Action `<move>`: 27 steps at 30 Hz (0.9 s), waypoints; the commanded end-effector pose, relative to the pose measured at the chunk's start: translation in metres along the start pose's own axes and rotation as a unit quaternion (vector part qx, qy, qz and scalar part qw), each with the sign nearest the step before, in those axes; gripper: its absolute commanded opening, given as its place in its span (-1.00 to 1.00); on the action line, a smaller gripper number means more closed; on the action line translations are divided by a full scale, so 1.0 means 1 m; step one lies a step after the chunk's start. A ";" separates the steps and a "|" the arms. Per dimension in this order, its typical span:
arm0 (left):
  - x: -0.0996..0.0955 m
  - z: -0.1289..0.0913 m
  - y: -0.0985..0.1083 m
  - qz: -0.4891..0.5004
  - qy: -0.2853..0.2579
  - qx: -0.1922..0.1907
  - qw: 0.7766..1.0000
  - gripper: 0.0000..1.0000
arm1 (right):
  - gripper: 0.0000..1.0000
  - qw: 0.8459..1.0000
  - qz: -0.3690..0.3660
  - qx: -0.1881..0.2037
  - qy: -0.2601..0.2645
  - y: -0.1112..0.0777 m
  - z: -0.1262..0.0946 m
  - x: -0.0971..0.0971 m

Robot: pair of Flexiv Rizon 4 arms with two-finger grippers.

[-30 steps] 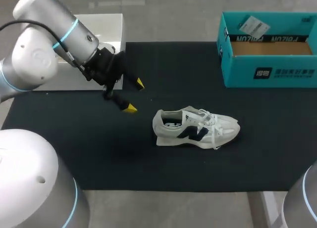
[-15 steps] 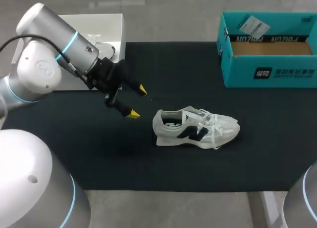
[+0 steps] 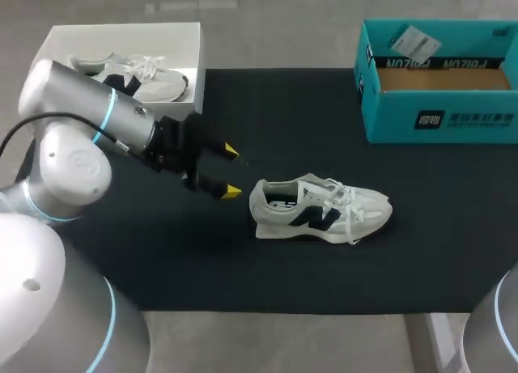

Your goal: Take the shoe out of the shoebox, open the shoe tongue, remove and reinsert the insole, then place the shoe into the shoebox

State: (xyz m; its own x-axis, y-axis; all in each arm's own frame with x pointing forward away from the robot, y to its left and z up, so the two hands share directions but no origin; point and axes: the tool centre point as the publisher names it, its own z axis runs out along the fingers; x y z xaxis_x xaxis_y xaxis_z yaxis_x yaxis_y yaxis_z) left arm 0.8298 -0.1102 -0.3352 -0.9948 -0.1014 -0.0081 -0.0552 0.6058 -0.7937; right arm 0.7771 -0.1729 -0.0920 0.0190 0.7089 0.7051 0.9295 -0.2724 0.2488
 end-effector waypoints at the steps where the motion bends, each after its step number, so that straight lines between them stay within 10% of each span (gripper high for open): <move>1: 0.007 0.011 0.016 -0.007 -0.027 0.033 0.999 1.00 | 1.00 1.000 0.001 0.000 -0.001 0.000 0.001 0.000; 27: 0.023 0.078 0.047 -0.036 0.026 0.022 0.999 1.00 | 1.00 1.000 0.001 0.000 -0.001 0.000 0.001 0.000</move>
State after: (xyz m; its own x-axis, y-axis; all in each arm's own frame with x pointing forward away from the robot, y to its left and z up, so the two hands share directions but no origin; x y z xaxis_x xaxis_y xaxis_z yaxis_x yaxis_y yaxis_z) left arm 0.8049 -0.1369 -0.4110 -0.9913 -0.1051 0.0789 -0.1250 0.5687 -0.8130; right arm 0.7771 -0.1729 -0.0920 0.0190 0.7089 0.7051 0.9295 -0.2724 0.2488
